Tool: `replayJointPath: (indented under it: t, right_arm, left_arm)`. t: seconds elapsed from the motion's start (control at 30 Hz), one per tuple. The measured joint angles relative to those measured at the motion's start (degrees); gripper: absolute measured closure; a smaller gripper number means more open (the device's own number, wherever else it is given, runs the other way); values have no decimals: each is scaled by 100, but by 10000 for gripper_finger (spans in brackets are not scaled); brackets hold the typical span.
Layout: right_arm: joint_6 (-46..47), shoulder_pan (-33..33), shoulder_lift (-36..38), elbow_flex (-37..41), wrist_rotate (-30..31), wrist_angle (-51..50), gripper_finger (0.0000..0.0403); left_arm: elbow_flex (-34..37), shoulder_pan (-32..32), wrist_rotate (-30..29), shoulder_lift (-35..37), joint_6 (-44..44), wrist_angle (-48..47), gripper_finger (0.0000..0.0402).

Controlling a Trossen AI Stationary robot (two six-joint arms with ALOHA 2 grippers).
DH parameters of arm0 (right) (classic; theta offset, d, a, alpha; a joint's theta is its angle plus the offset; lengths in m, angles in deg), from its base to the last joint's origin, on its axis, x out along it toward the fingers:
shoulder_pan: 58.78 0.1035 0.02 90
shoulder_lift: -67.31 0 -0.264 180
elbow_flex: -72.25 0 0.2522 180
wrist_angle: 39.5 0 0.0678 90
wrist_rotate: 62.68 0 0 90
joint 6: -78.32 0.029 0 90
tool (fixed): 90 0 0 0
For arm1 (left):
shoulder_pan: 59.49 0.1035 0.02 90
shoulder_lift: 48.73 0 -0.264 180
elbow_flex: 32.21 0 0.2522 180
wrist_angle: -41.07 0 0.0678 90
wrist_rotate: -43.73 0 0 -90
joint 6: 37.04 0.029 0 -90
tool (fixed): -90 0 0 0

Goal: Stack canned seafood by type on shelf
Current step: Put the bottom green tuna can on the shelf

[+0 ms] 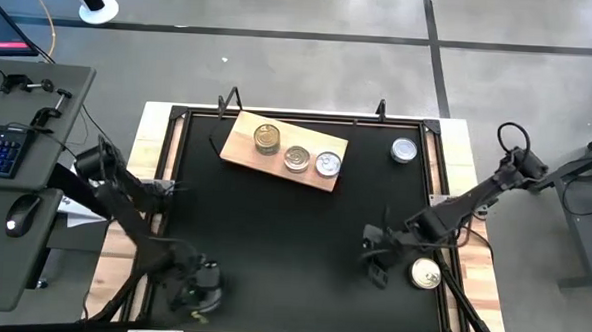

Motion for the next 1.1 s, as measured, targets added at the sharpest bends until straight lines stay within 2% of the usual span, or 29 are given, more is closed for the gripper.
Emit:
replayJointPath:
  t: [0.17,0.33,0.43,0.53,0.67,0.8,0.93,1.1]
  right_arm:
    - [-333,315,-22,3,394,111,403]
    - [-678,386,-38,3,665,135,403]
    - [-763,318,-38,3,840,165,403]
    - [-779,189,-71,3,1120,423,403]
    - [-1117,-61,-251,3,1274,949,402]
    - [-1509,-317,-751,1,901,1652,402]
    - [-1534,-499,-1537,1,433,2530,402]
    - [-1103,-622,-2545,1,376,3550,403]
  left_arm:
    - [11,1059,-546,-326,1292,935,402]
    - [-47,2136,-515,-856,2734,2462,402]
    - [-535,2643,-300,-1250,3554,2514,402]
    - [-1287,2996,-85,-1535,4378,1890,402]
    - [-2307,3203,-83,-1543,4571,432,401]
    - [-2506,3119,-131,-1279,4704,-458,401]
    - [-2167,2929,-142,-905,4731,-300,401]
    - [-1183,2773,-183,-804,4688,701,401]
